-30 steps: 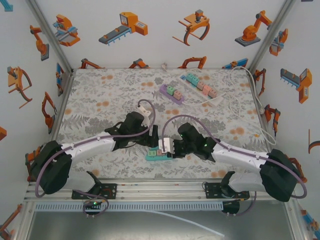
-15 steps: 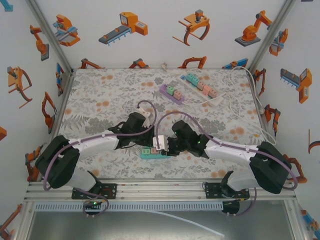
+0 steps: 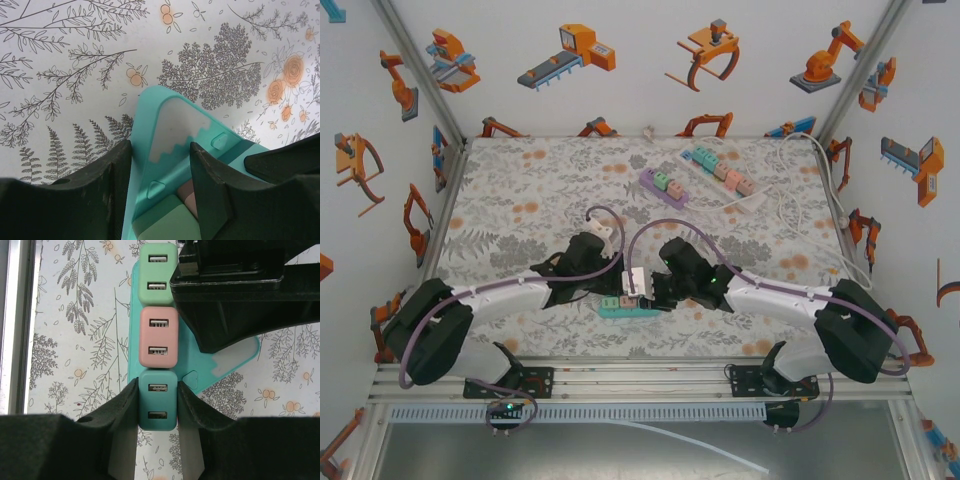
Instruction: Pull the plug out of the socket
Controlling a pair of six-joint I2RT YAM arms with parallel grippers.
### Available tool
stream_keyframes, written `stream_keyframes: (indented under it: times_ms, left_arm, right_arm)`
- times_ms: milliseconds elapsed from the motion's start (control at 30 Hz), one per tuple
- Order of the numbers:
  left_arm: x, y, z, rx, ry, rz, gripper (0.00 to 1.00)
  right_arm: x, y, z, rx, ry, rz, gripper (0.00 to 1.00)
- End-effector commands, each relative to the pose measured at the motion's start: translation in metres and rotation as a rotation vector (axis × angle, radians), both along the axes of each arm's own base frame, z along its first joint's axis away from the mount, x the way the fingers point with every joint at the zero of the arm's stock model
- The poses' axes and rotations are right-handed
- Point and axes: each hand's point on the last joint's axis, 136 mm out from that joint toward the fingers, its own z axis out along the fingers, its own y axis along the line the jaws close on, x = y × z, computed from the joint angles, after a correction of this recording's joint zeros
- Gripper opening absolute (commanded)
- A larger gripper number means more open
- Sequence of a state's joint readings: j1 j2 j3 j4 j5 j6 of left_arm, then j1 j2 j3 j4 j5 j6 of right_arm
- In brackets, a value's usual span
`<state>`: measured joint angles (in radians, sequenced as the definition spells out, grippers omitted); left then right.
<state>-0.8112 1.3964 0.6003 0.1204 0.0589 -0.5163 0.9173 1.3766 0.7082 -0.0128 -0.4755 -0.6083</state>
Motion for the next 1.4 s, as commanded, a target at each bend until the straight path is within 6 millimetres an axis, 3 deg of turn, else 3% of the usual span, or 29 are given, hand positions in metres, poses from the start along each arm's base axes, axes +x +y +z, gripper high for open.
stream_keyframes:
  times_ms: [0, 167, 567, 733, 900, 1033, 1133, 1367]
  left_arm:
    - [-0.048, 0.077, -0.087, 0.361, 0.202, 0.051, 0.48]
    - [-0.044, 0.077, -0.085, 0.379, 0.191, 0.055, 0.48]
    - [-0.045, 0.084, -0.097, 0.489, 0.200, 0.065, 0.47]
    - [-0.038, 0.091, -0.092, 0.526, 0.150, 0.110, 0.46]
    - [-0.043, 0.081, -0.094, 0.500, 0.165, 0.051, 0.46]
    - [-0.053, 0.053, -0.085, 0.368, 0.184, -0.068, 0.59]
    - [-0.051, 0.046, -0.074, 0.294, 0.166, -0.070, 0.68]
    - [-0.061, 0.063, -0.089, 0.378, 0.259, -0.045, 0.57]
  right_arm:
    - [-0.008, 0.022, 0.051, 0.137, -0.016, 0.067, 0.12]
    - [-0.010, 0.018, 0.042, 0.102, -0.023, 0.075, 0.11]
    - [-0.017, 0.015, 0.060, 0.191, -0.046, 0.075, 0.13]
    - [-0.017, 0.014, 0.058, 0.188, -0.039, 0.064, 0.11]
    - [-0.018, 0.014, 0.054, 0.187, -0.031, 0.069, 0.11]
    - [-0.016, 0.018, 0.039, 0.189, -0.027, 0.077, 0.11]
    - [-0.015, 0.026, 0.031, 0.180, 0.006, 0.089, 0.10]
    - [-0.006, 0.040, 0.050, 0.247, -0.001, 0.077, 0.10]
